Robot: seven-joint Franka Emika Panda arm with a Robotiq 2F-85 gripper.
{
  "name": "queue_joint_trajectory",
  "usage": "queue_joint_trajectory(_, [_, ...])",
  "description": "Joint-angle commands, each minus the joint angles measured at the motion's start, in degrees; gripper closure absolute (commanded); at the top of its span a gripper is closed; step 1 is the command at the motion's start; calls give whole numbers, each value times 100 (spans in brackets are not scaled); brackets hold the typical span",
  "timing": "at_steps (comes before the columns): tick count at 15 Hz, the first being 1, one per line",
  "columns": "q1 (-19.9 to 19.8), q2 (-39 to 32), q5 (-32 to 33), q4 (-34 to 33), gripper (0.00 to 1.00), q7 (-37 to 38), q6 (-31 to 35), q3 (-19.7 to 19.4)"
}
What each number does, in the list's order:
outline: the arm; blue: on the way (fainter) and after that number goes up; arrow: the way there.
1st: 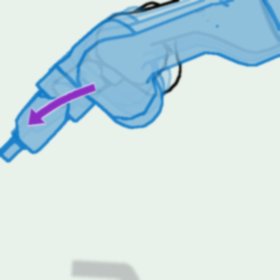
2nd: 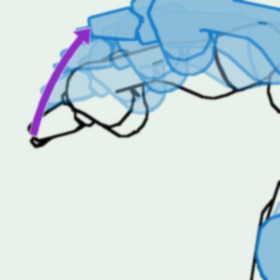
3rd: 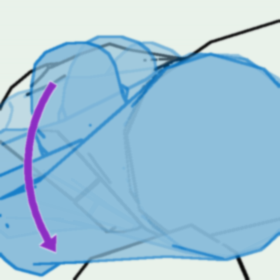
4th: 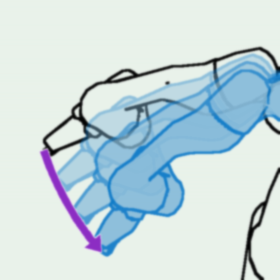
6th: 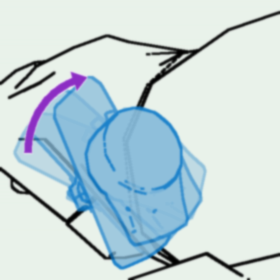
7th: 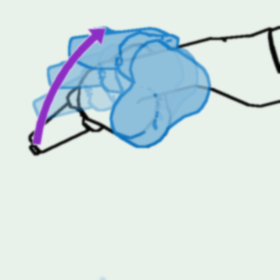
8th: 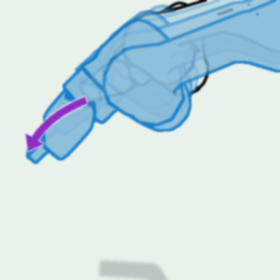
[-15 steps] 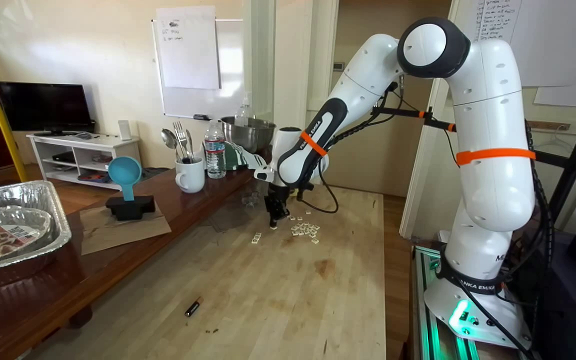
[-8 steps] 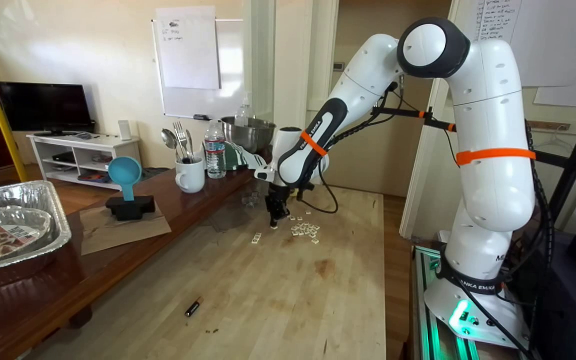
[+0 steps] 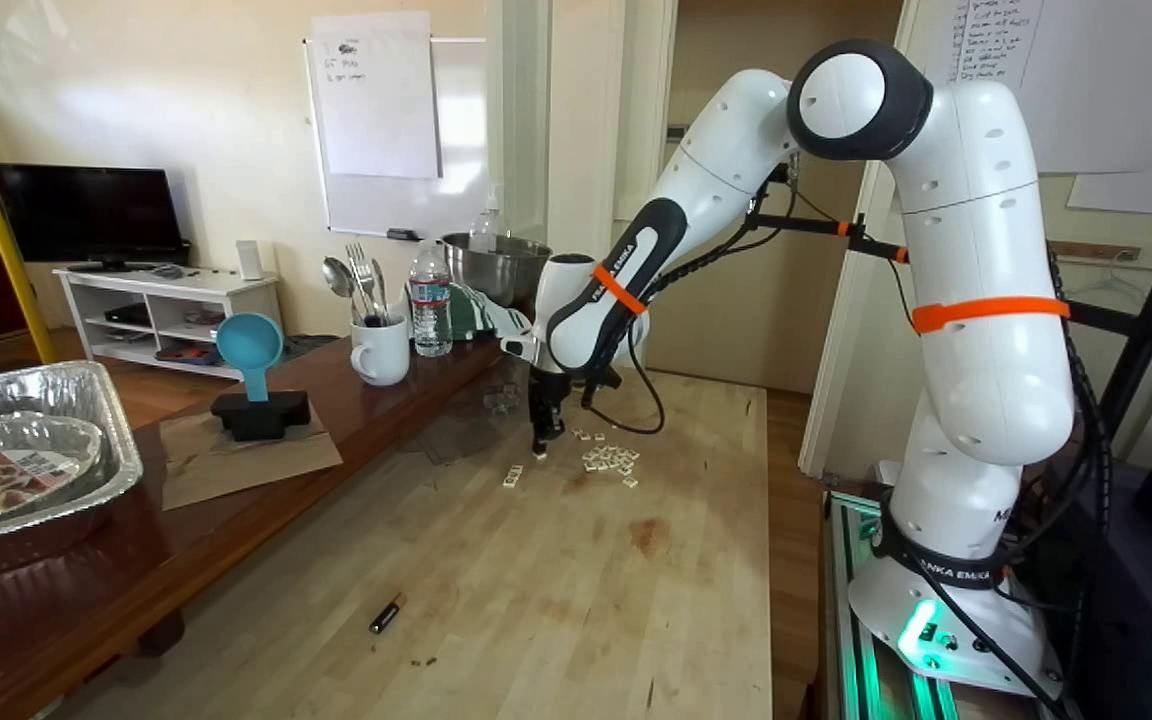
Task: Align four letter tiles at the top.
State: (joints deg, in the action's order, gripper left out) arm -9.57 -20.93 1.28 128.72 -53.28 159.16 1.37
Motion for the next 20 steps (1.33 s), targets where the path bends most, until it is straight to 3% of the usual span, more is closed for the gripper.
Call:
queue_joint_trajectory(1, [183, -227, 199, -211, 100, 714, -197, -102])
queue_joint_trajectory(9, [460, -250, 512, -324, 100, 2433, -455, -254])
queue_joint_trajectory(20, [583, -334, 405, -517, 100, 3899, -649, -232])
